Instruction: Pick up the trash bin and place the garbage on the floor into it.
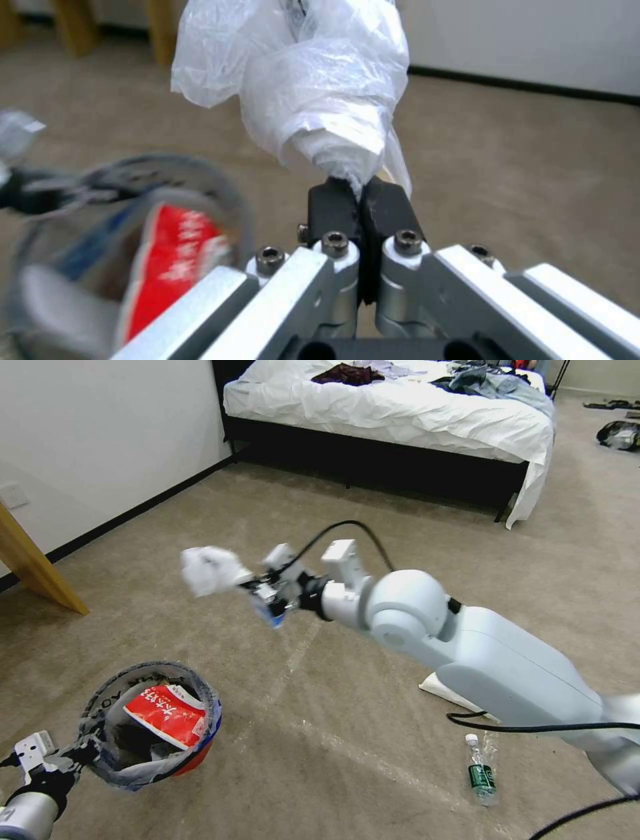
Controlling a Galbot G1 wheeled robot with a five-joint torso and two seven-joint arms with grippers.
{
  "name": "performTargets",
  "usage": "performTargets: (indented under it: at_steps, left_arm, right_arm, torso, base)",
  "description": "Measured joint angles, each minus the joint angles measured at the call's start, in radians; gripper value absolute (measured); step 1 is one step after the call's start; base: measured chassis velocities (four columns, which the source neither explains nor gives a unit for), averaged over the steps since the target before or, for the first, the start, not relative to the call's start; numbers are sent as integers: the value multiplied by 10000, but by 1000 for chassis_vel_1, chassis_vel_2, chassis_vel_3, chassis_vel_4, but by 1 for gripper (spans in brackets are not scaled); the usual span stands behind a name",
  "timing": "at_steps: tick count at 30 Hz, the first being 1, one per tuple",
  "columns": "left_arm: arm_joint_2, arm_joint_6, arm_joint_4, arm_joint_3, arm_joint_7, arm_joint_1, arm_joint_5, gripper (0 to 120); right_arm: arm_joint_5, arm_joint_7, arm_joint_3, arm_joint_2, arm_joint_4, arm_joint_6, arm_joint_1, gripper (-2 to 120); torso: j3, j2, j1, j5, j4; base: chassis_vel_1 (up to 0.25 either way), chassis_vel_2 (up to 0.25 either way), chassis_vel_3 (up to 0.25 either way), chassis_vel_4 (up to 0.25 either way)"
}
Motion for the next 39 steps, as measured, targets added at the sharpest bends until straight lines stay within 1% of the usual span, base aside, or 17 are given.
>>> performTargets:
  at_steps: [1,2,4,5,8,9,10,11,13,19,27,39]
  left_arm:
    - [-3,0,-6,5,6,2,4,1]
    - [-3,0,-6,5,6,2,4,1]
    - [-2,0,-8,5,12,-23,5,1]
    - [-2,0,-8,5,12,-23,5,1]
    - [-13,1,-35,27,14,-22,17,1]
    - [-13,1,-35,27,14,-22,17,1]
    - [-20,1,-40,31,21,-27,19,1]
    - [-20,1,-40,31,21,-27,19,1]
    - [-18,-2,-39,30,31,-24,21,1]
    - [39,-9,-38,-23,40,-24,-19,1]
    - [81,-19,-4,-59,40,-99,-114,1]
    - [89,-28,121,-42,40,-258,-131,1]
  right_arm:
    - [220,244,-400,309,38,-191,248,0]
    - [220,244,-400,309,38,-191,248,0]
    - [552,684,-1160,1054,-42,-450,618,0]
    - [552,684,-1160,1054,-42,-450,618,0]
    - [685,1002,-2060,1860,-548,-485,901,0]
    - [685,1002,-2060,1860,-548,-485,901,0]
    - [687,1074,-2335,2091,-752,-485,933,0]
    - [687,1074,-2335,2091,-752,-485,933,0]
    - [669,1162,-2785,2479,-1178,-486,941,0]
    - [589,1158,-3437,2844,-1758,-479,1112,0]
    - [461,1014,-4223,3060,-2466,-462,1515,0]
    - [304,984,-4815,3311,-2877,-445,1435,0]
  torso:
    - [0,0,1,-1,-1]
    - [0,0,1,-1,-1]
    - [0,0,0,0,0]
    - [0,0,0,0,0]
    - [0,0,1,-1,1]
    - [0,0,1,-1,1]
    - [1,0,0,-1,1]
    - [1,0,0,-1,1]
    - [1,0,1,0,1]
    - [1,-1,0,1,0]
    - [1,0,1,1,0]
    - [1,0,0,2,-1]
  base:
    - [0,0,0,0]
    - [0,0,0,0]
    - [0,0,0,0]
    - [0,0,0,0]
    - [0,0,0,0]
    - [0,0,0,0]
    - [0,0,0,0]
    - [0,0,0,0]
    - [0,0,0,0]
    - [0,0,0,0]
    - [0,0,0,0]
    - [0,0,0,0]
